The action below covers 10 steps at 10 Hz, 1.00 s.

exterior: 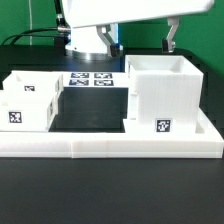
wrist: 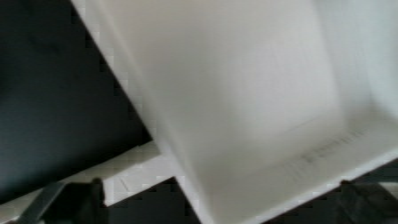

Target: Assemble drawer

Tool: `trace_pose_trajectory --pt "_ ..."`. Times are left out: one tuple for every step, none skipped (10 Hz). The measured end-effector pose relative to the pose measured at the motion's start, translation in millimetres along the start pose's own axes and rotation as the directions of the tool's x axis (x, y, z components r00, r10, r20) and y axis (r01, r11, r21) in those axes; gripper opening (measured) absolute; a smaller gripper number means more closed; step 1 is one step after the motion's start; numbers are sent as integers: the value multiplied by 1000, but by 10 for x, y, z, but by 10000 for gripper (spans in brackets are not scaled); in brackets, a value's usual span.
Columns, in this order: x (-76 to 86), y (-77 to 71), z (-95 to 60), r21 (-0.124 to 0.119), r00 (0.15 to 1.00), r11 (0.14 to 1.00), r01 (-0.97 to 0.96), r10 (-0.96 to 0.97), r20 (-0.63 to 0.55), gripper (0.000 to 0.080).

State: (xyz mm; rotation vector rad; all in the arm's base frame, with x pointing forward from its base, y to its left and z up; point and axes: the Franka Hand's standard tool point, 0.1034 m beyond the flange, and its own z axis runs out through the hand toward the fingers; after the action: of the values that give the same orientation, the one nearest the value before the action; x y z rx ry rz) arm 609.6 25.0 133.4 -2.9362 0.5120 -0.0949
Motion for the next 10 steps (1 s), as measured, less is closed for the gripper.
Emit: trace_pose_trajectory --pt "-8 257 10 -24 1000 1000 19 -19 6 649" --pt "4 474 3 -41 1000 999 29 -29 8 649" --pt "11 661 7 -53 999 998 41 -41 9 649" --pt "16 767 27 -58 996 994 88 -87 10 649" --pt "20 802 75 -42 995 994 97 -97 14 649" --pt "19 793 81 -44 995 995 95 -94 14 649" --pt "17 791 84 -44 995 994 96 -95 15 649" --pt "15 809 95 -45 995 994 96 -95 17 649" --pt "4 897 152 -69 985 983 170 -169 28 649" --pt "-9 1032 226 -80 978 974 210 -208 35 649"
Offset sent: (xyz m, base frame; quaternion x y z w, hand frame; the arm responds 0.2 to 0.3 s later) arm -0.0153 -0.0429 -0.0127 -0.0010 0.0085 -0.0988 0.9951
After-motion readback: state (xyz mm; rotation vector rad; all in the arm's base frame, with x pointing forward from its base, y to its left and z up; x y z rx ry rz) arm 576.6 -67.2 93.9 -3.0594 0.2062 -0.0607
